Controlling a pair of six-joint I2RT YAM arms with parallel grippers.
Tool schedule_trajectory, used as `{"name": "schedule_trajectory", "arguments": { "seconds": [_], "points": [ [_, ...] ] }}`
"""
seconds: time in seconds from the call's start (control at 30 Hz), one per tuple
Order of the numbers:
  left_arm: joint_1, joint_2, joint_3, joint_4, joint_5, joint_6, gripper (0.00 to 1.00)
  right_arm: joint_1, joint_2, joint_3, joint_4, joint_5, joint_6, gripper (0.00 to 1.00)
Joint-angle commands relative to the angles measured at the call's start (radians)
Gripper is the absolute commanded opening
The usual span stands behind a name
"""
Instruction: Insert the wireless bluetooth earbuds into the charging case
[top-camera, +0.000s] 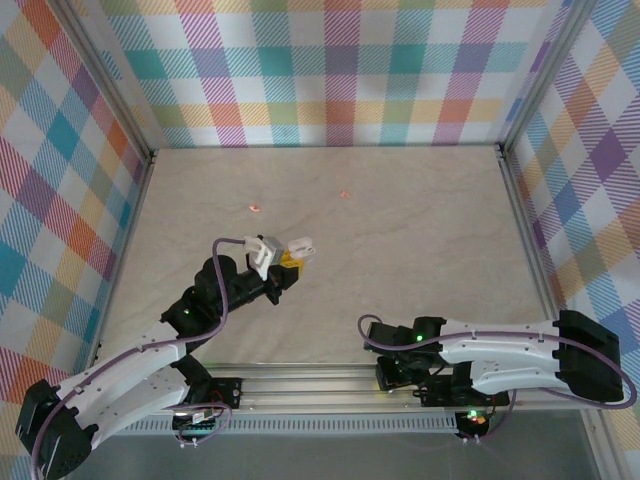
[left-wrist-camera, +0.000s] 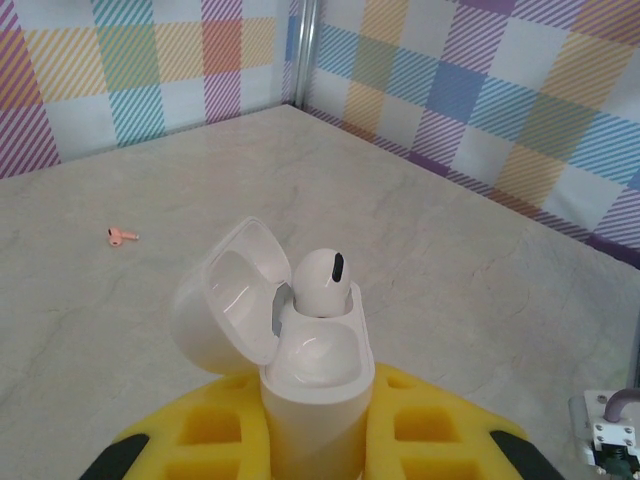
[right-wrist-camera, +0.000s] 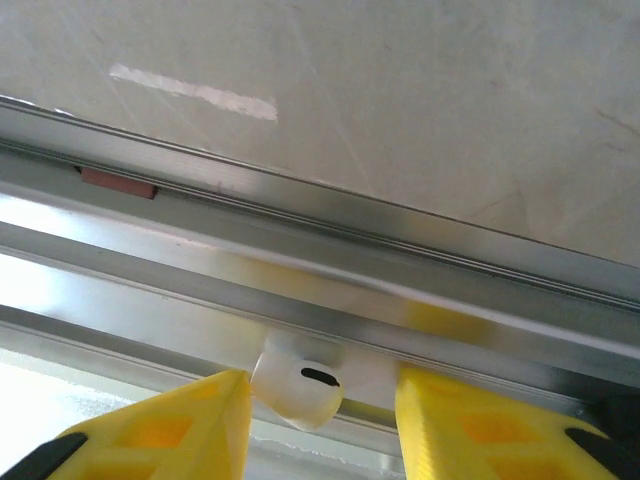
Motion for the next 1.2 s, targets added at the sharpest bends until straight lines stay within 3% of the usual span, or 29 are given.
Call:
{"name": "schedule_trajectory", "arguments": {
  "seconds": [0.0,0.27,0.43,0.67,0.87,1.0,1.17],
  "points": [
    [0.007,-0.018,-0.004,0.002,-0.006,-0.009,0.00,0.008,0.005,-0.017,-0.001,-0.014,-0.011,0.43],
    [0.007,-0.031,-0.005,-0.013,-0.009,-0.010,0.00,0.008,0.059,-0.016,0.065,-0.035,-0.040,0.39],
    [0.007,-0.047,-0.006,-0.023,-0.016,-0.009,0.00,0.008,0.079,0.003,0.055,-0.029,-0.045,0.28],
    [0.007,-0.058,-0.010,-0.028,-0.023,-0.006,0.00,0.007,-0.020,0.056,-0.066,0.043,-0.011,0.18],
    [0.007,-0.058,-0.008,-0.026,-0.025,-0.004,0.00,-0.008,-0.095,0.171,-0.239,0.149,-0.005,0.16],
    [0.007,-0.056,-0.028,0.002,-0.013,0.002,0.00,-0.117,-0.071,0.301,-0.333,0.173,-0.107,0.16],
    [0.006,-0.055,-0.115,0.181,0.057,0.053,0.00,-0.379,0.046,0.551,-0.441,0.118,-0.341,0.16]
  ]
}}
